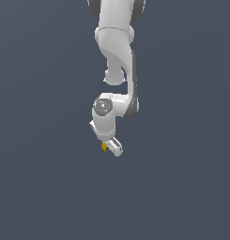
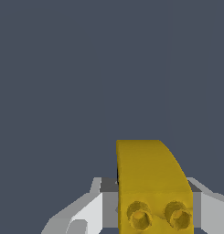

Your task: Pick up the object and move it to a goal position.

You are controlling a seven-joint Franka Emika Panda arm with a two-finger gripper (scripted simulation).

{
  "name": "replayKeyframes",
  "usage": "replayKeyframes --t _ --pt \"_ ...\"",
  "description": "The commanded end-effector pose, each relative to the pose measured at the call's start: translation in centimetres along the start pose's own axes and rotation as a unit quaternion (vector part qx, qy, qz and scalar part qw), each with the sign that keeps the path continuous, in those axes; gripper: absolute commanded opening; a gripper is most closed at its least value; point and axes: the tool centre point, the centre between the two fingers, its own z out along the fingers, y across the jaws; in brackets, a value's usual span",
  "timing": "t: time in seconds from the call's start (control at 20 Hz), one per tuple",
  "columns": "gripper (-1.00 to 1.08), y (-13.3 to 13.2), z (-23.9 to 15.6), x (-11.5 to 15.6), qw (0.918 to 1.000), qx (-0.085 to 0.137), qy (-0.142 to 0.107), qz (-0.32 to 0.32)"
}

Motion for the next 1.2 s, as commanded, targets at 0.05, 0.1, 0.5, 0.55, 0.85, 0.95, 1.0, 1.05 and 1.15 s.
replayKeyframes --t 0.05,0.1,0.5,0.55,0.85,0.95,1.0,1.05,1.15 --pt "-1.0 0.0 0.0 0.0 1.0 0.0 0.0 0.0" --pt "-1.0 0.0 0.0 0.0 1.0 0.0 0.0 0.0" --pt "-1.0 0.2 -0.3 0.0 1.0 0.0 0.0 0.0" --pt "-1.0 0.3 -0.6 0.0 1.0 0.0 0.0 0.0" --pt "-1.0 1.2 -2.9 0.1 1.0 0.0 0.0 0.0" --pt "-1.0 1.7 -4.0 0.2 1.0 0.0 0.0 0.0" --pt "-1.0 1.9 -4.7 0.2 1.0 0.0 0.0 0.0" --pt "-1.0 2.2 -5.4 0.2 1.0 0.0 0.0 0.0" --pt "-1.0 2.9 -7.0 0.3 1.0 0.0 -0.001 0.001"
